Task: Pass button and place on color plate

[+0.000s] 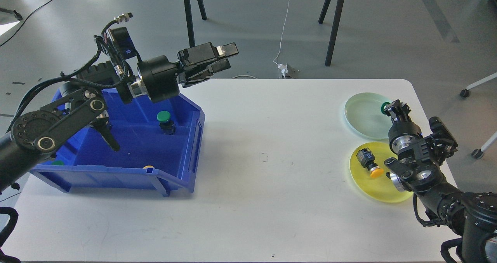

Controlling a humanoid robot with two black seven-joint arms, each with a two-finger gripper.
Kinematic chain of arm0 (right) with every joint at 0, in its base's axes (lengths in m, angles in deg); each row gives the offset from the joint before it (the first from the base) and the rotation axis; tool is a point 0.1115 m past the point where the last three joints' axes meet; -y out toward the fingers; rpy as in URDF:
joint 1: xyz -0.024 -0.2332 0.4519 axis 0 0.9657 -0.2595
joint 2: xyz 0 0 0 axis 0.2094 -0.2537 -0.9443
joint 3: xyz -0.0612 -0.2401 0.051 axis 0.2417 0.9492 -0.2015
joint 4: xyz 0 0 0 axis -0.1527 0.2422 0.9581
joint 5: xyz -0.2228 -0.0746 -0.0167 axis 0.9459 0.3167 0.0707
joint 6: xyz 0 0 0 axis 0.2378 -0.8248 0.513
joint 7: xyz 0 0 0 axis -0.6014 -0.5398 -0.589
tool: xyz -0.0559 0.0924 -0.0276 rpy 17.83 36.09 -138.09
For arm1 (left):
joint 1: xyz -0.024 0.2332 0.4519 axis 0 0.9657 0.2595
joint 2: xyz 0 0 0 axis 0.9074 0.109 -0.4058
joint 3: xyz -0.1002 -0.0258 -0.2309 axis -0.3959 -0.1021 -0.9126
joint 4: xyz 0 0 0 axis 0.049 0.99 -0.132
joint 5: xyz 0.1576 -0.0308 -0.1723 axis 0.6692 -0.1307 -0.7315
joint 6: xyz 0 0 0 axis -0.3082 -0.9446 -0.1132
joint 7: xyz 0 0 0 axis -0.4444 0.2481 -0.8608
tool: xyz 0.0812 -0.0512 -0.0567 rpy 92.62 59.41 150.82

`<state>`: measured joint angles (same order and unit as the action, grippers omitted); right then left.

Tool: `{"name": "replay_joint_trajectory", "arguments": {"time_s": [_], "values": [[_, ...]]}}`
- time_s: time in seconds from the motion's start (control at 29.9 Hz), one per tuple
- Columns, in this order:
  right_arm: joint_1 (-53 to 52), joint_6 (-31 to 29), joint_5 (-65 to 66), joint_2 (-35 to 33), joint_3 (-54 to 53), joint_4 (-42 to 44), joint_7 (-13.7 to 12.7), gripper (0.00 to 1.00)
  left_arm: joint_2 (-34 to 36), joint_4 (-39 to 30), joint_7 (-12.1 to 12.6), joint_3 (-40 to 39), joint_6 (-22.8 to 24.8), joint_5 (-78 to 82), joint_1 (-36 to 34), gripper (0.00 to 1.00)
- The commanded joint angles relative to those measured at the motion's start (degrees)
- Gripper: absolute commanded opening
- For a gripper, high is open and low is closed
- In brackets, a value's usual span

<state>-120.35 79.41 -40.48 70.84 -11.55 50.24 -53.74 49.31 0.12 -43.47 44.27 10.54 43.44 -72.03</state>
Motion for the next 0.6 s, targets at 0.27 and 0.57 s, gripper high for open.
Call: {"name": "replay_joint_trajectory", "arguments": {"time_s": [0.27, 0.57], "values": [[-0.1, 0.0, -0.2, -0.2, -0.6, 0.2, 0.2, 0.65, 0.0, 0.4, 0.0, 0.1, 0.0, 0.0, 0.0, 0.86], [-3.4, 0.0, -3.5, 0.1, -4.2, -0.6, -0.3, 0.82, 0.0, 1.8, 0.0, -0.1, 0.0, -3.4, 0.1, 0.88]]}}
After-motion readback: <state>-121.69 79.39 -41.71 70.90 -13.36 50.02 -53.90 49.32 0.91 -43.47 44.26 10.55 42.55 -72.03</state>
